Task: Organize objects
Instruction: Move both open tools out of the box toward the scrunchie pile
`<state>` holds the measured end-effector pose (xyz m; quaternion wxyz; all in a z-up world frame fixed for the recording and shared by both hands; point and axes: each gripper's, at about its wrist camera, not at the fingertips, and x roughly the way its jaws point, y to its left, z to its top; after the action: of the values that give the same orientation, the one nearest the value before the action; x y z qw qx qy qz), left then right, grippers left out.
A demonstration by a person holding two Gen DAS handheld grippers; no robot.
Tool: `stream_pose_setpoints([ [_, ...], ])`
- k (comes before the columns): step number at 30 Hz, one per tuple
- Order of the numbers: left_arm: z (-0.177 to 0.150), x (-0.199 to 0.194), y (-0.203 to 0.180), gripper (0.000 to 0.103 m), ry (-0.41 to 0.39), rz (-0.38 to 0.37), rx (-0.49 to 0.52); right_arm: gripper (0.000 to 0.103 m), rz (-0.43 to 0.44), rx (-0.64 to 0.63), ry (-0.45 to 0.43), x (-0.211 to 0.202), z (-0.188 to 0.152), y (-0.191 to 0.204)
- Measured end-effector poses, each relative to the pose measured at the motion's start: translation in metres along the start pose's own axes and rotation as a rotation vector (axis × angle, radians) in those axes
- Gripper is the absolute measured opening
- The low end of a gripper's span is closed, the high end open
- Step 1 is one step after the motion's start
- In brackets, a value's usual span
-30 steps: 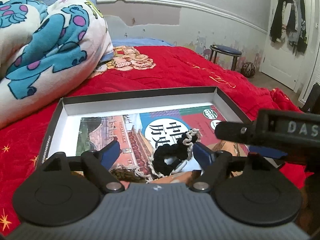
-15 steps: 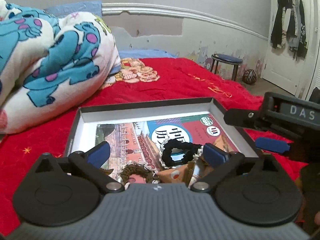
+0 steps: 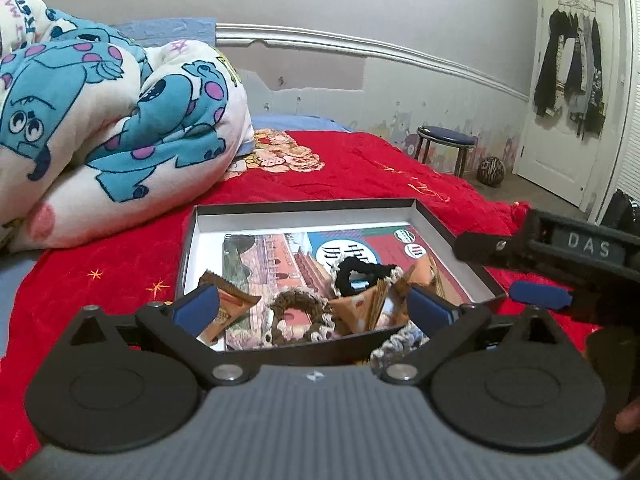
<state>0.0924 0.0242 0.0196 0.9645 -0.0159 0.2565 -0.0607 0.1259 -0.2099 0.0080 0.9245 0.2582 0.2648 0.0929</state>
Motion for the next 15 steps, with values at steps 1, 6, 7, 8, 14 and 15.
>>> stream_pose_setpoints([
  [1,-0.001,-0.001,-0.001,0.103,-0.002,-0.001,0.006,0.095,-0.001,-0.011,0.005,-0.001,-0.003,0.002],
  [6,-0.006,-0.003,-0.01,0.103,-0.008,-0.023,0.033,0.095,-0.01,-0.047,0.009,-0.005,-0.013,0.008],
  [7,-0.006,-0.003,-0.011,0.103,-0.009,-0.026,0.033,0.095,-0.016,-0.048,0.007,-0.005,-0.013,0.008],
  [8,-0.007,-0.003,-0.01,0.103,-0.009,-0.029,0.029,0.095,-0.02,-0.05,0.004,-0.005,-0.014,0.008],
  [14,-0.009,-0.001,-0.005,0.103,-0.004,-0.027,-0.004,0.095,-0.032,-0.05,-0.007,-0.007,-0.013,0.007],
  [15,-0.009,-0.001,-0.004,0.103,-0.005,-0.026,-0.006,0.095,-0.034,-0.054,-0.008,-0.007,-0.013,0.007],
])
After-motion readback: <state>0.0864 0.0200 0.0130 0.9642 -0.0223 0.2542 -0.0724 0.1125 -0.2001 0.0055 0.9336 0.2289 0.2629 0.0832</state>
